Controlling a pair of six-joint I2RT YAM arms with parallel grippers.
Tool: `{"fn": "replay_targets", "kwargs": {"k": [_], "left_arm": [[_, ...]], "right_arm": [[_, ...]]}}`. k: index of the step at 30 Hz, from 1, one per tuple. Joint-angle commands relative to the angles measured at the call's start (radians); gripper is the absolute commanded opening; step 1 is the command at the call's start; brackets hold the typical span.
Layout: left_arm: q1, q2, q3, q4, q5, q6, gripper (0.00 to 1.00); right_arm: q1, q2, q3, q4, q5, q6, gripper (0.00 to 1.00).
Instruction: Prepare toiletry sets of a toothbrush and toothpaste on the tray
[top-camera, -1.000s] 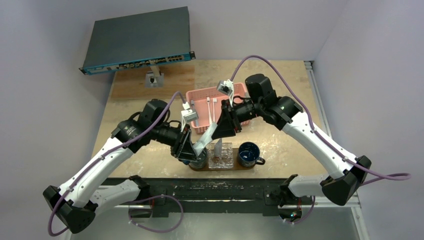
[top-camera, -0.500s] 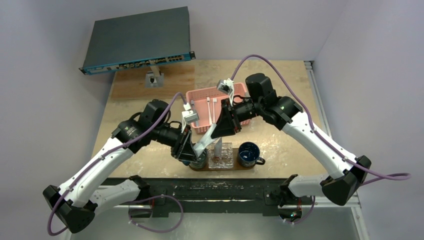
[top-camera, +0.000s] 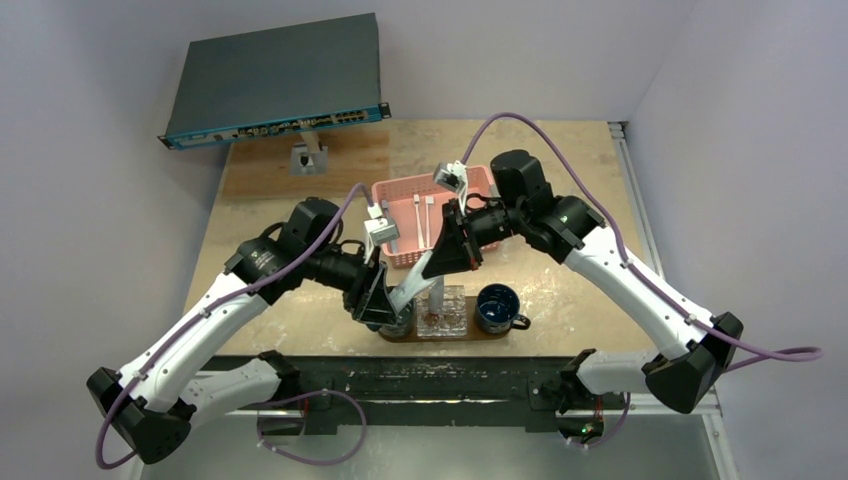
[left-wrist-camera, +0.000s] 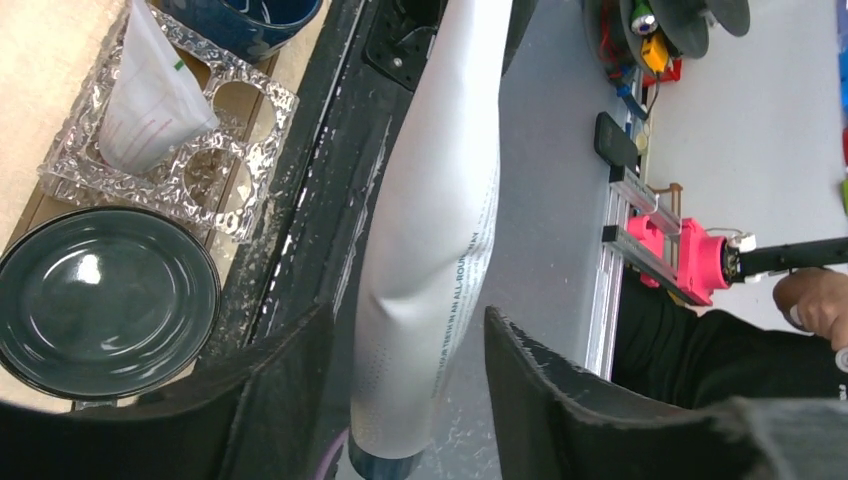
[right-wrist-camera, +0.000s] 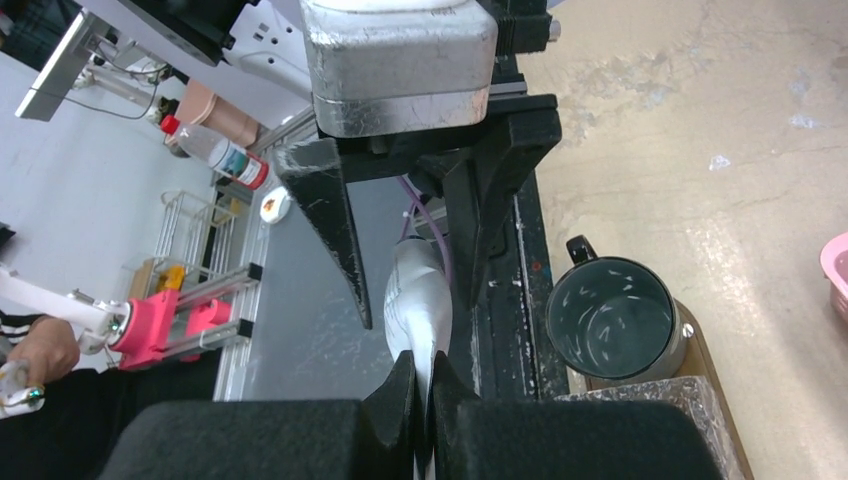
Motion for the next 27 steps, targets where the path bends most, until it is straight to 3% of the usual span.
{"fn": "replay_targets", "kwargs": {"k": [1,8,13,15,20,22,24,27], "left_arm": [[-0.002,-0.003,0.049,0.033,-0.024,-0.006,0.59],[-0.001,0.007,0.053,0.102,-0.016,-0.053,0.66],[-0.002,0.022,0.06,0.164,0.017,-0.082,0.65],[-0.001,0.027,0.063,0.182,0.033,-0.086,0.56],[-0.001,0.028,0.062,0.21,0.068,-0.094,0.17],[-0.002,0.026,0.058,0.212,0.077,-0.092,0.08],[-0.002,0.022,0.054,0.214,0.085,-0.091,0.1],[-0.002,0.014,0.047,0.213,0.085,-0.092,0.26]], "right_arm": [[0.003,-0.041,-0.002,0.034,0.016,0.012,0.0],[0.011,-0.052,0.0,0.054,0.044,0.048,0.0],[0.033,-0.053,-0.009,0.088,0.033,0.071,0.0],[0.041,-0.056,-0.011,0.098,0.029,0.076,0.0],[0.049,-0.055,-0.02,0.107,0.034,0.08,0.0],[0.05,-0.053,-0.024,0.111,0.034,0.08,0.0],[0.051,-0.05,-0.024,0.111,0.037,0.081,0.0],[0.052,-0.046,-0.02,0.105,0.039,0.079,0.0]]}}
